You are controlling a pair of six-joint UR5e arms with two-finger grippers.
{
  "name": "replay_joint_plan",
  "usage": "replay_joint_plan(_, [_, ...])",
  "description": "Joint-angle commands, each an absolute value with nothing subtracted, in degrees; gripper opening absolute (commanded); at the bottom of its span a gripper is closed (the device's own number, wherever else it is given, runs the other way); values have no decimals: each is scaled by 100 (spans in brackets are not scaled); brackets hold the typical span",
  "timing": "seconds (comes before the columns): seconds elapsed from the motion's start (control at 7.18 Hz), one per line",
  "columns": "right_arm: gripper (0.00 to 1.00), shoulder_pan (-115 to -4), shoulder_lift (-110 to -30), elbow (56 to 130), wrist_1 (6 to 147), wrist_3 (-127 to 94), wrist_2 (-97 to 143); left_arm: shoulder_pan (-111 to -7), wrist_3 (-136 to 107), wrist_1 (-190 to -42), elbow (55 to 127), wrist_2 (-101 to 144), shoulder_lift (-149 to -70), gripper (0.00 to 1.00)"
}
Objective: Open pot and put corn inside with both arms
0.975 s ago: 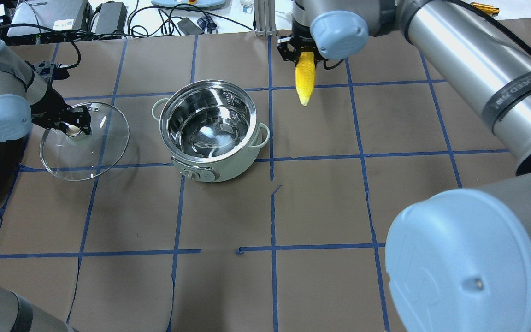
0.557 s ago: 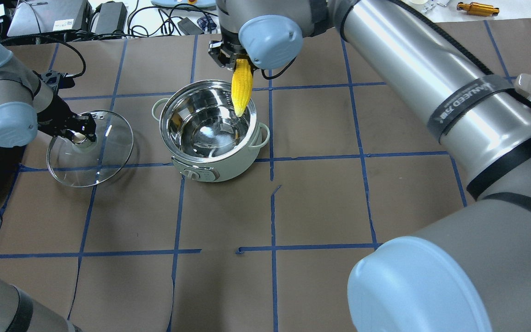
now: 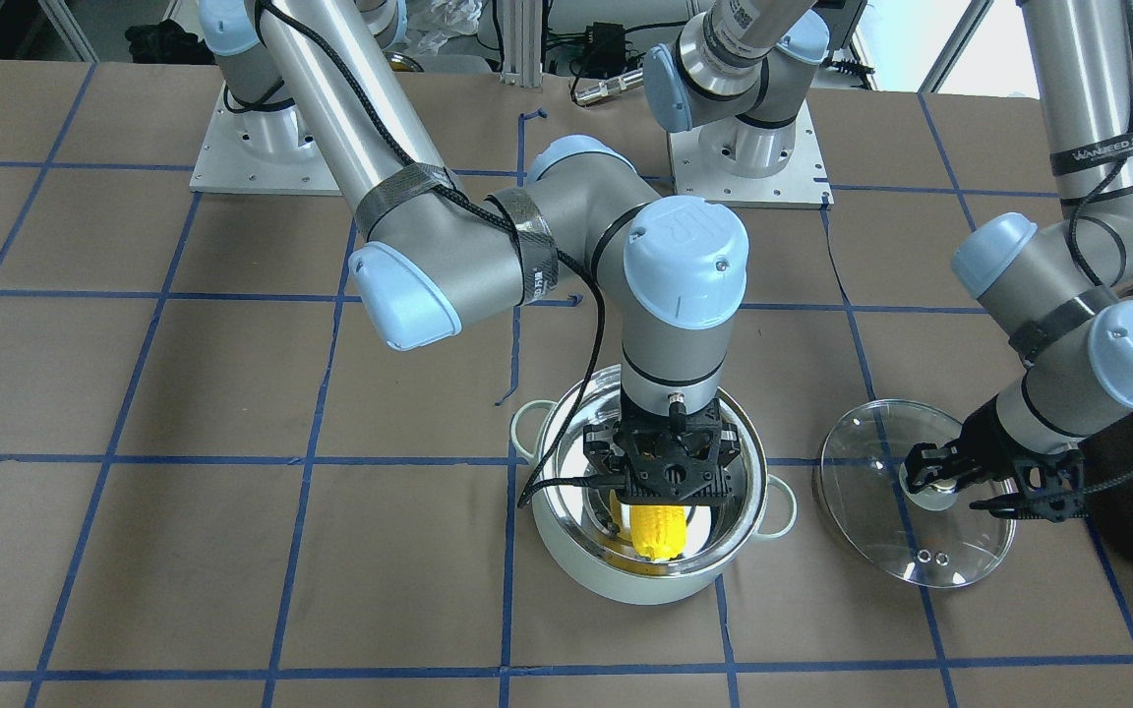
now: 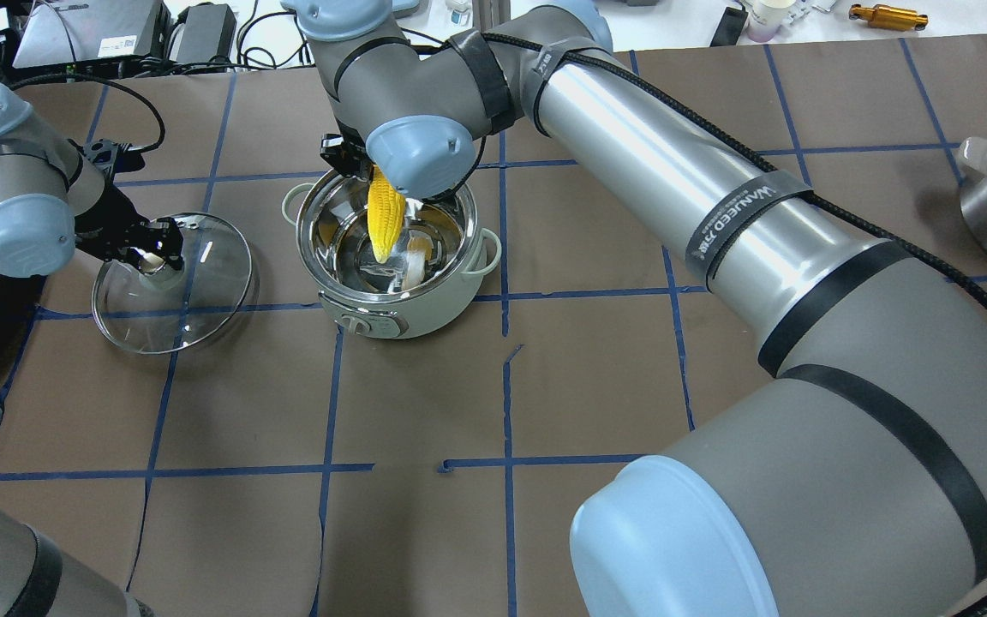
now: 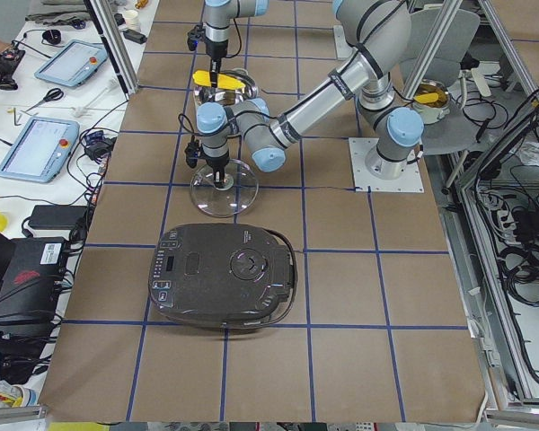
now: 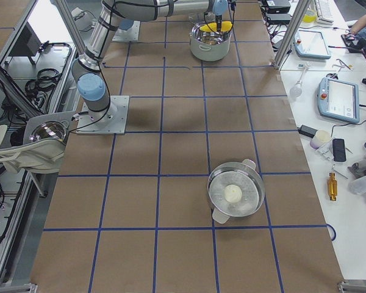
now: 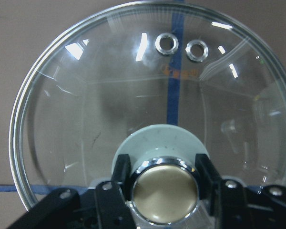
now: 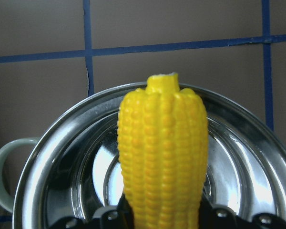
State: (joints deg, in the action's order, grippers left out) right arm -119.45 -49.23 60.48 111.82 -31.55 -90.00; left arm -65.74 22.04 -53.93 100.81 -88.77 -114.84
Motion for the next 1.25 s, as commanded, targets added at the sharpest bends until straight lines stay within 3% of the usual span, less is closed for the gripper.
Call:
replay_joint_plan(0.0, [100,-11971,-4939,6064,11189,-2998,-9000,-6574,2197,-5440,10090,-8868,-11496,89])
replay_joint_plan(0.28, [100,-11971,-5166,6160,11136,-2936,-9009,-6679,2066,-5493,10011,-8886,-11322,99])
replay_joint_plan(0.56, [100,-11779,-5692,6572,10918,-2456,-9087,-6881,1803,-5834,9871,-8895,-11006,100])
replay_joint_plan(1.11, [100,-10113,-7352,7662,9795,-1648,-9018,-8503,546,-7915,8389,-8956,-9819,100])
